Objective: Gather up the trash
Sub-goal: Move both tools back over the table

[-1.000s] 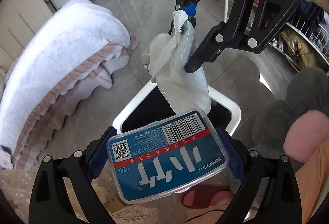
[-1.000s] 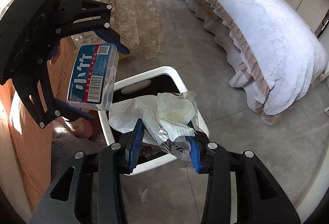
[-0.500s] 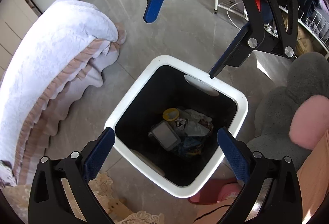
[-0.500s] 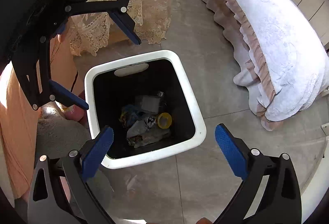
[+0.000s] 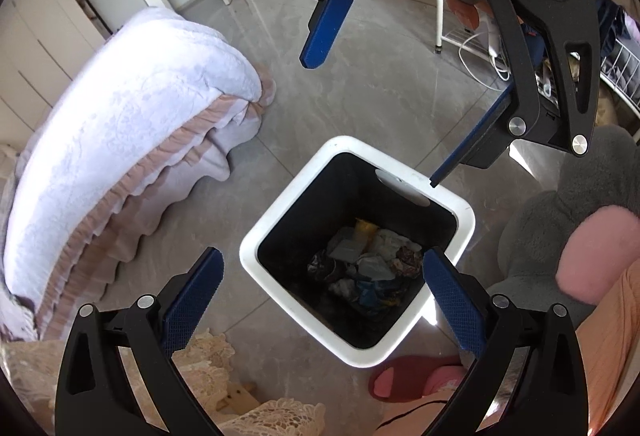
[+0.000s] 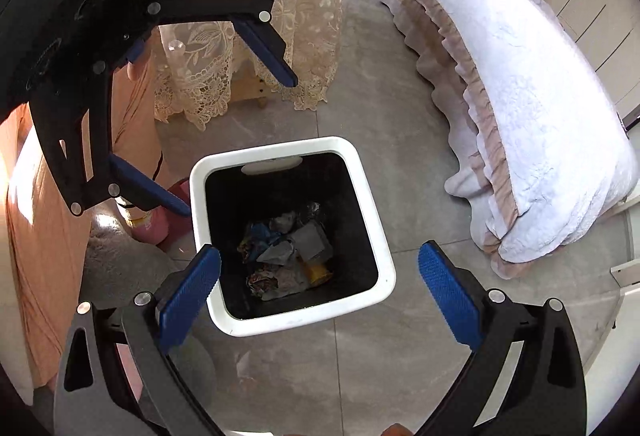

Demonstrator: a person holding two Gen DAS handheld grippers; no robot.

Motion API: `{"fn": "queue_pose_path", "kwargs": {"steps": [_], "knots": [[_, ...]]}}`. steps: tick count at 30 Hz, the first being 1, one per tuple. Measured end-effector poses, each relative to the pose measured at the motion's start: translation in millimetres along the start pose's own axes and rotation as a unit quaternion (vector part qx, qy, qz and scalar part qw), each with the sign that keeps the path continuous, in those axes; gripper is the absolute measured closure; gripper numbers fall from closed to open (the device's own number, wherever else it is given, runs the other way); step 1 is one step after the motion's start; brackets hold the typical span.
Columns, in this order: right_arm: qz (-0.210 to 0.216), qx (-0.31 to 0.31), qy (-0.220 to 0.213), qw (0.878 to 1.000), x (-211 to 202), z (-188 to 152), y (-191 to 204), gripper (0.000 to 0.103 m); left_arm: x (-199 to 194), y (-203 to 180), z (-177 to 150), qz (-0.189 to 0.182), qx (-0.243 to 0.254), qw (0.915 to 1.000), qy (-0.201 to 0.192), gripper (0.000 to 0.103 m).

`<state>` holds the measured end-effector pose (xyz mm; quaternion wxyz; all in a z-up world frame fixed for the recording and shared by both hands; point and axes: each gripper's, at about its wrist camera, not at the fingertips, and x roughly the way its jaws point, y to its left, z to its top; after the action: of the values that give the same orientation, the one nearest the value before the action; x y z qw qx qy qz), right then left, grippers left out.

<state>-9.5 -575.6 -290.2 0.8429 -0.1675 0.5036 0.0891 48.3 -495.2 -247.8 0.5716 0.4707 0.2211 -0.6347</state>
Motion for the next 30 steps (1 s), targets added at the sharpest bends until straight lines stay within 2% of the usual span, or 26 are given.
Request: {"fn": "queue_pose_path", "kwargs": {"steps": [5, 12, 17, 23, 30], "knots": [[-0.011, -0.009, -0.036, 0.999, -25, 17, 6, 0.005, -32, 3, -2, 0.024, -0.019, 0.9994, -0.018, 0.005], [-0.021, -0.028, -0.072, 0.997, -54, 39, 17, 0.005, -67, 0, -10, 0.058, -0.026, 0.9977, -0.024, 0.005], [-0.026, -0.036, -0.105, 0.993, -70, 57, 29, 0.005, -94, 1, -23, 0.089, -0.050, 0.9943, -0.030, 0.005], [-0.009, -0.023, -0.159, 0.987, -87, 87, 38, 0.005, -133, 7, -46, 0.142, -0.093, 0.9850, -0.030, 0.005], [0.009, -0.045, -0.199, 0.979, -102, 125, 62, 0.005, -179, 14, -82, 0.197, -0.150, 0.9684, -0.023, 0.005]]}}
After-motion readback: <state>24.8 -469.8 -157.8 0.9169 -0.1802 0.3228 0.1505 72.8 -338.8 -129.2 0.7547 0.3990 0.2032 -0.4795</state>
